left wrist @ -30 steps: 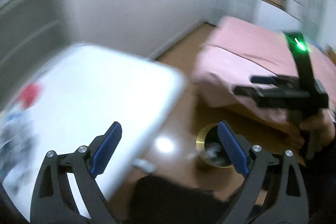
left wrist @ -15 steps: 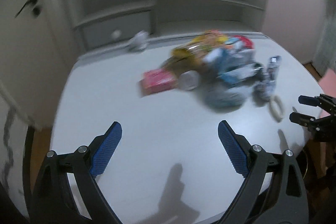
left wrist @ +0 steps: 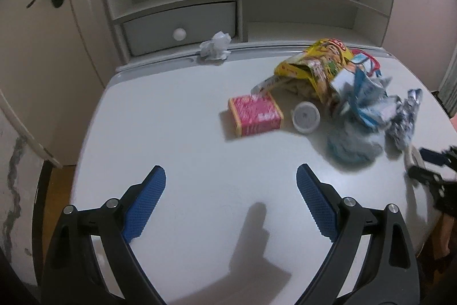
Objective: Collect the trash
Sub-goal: 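Grasp the pink snack box with left tool while right tool grasps the white tape ring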
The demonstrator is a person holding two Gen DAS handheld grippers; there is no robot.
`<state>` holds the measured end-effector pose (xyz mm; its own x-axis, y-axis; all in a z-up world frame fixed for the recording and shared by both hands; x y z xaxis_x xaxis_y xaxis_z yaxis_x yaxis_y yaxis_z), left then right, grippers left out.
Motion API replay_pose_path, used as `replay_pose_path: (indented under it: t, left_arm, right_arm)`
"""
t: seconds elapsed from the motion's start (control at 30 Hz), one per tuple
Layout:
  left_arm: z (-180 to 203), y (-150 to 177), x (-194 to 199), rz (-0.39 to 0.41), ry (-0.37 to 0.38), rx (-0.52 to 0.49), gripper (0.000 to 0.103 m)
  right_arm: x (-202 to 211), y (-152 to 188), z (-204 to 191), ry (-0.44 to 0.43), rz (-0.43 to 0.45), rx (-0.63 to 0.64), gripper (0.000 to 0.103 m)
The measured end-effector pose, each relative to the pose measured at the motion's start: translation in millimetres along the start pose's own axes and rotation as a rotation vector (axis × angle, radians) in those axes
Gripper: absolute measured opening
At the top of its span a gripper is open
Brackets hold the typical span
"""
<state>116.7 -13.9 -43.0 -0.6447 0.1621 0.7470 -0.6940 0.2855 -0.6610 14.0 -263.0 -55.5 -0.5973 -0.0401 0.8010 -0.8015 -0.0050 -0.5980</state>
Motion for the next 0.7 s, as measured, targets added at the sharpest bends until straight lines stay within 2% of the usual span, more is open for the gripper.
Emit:
replay_pose_path:
  t: [0.07,0.17,0.27,0.53,0.57,0.63,0.7]
  left_arm:
    - [1.6,-11.5,-16.2,-0.022,-0.001,0.019,0.09]
    - [8.9,-25.2,-39.8,-0.056,-0.032,0.002,0.09]
    - [15.2,-34.9,-57.4,-0.077,-0.031,-0.006,0.09]
    - [10.5,-48.7,-81.5,-0.094,-0.036,0.043,0.089]
    - [11.6,-48.7,-81.3,-0.091,-0.036,0.04,0.087]
    - [12.9,-47.3,-78.6,-0.081,-0.018,0.038,0.076]
    - [15.4,-46.0,-72.6,-0.072,-0.012,0.027,0.052]
  right_arm:
    - [1.8,1.7,2.3,-0.01,-0.007,-0.004,0.042]
    - [5.6,3.9,6.8,-0.013,-0.008,-0.01,0.042]
    - [8.5,5.7,12.5,-0.013,-0.006,-0.02,0.042]
    - [10.3,10.8,28.8,-0.004,-0.011,-0.049,0.042]
    - [11.1,11.4,30.5,-0.004,-0.01,-0.052,0.042]
    - [12.7,11.6,32.7,-0.004,-0.007,-0.056,0.042]
    - [14.3,12.8,34.2,-0.006,-0.005,-0.057,0.042]
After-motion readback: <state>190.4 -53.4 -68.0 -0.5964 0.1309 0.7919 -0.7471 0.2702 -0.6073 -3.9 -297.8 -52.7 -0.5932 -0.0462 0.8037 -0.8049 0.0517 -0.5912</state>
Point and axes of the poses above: each gripper's, at about its wrist camera, not at the fingertips, and x roughly against the way its jaws point, z to its right, y to its underside, the point moved 1 cm from there along -x, roughly the way its jaws point, and after that the axes turned 2 degrees about -x, right-handed, at the moved point
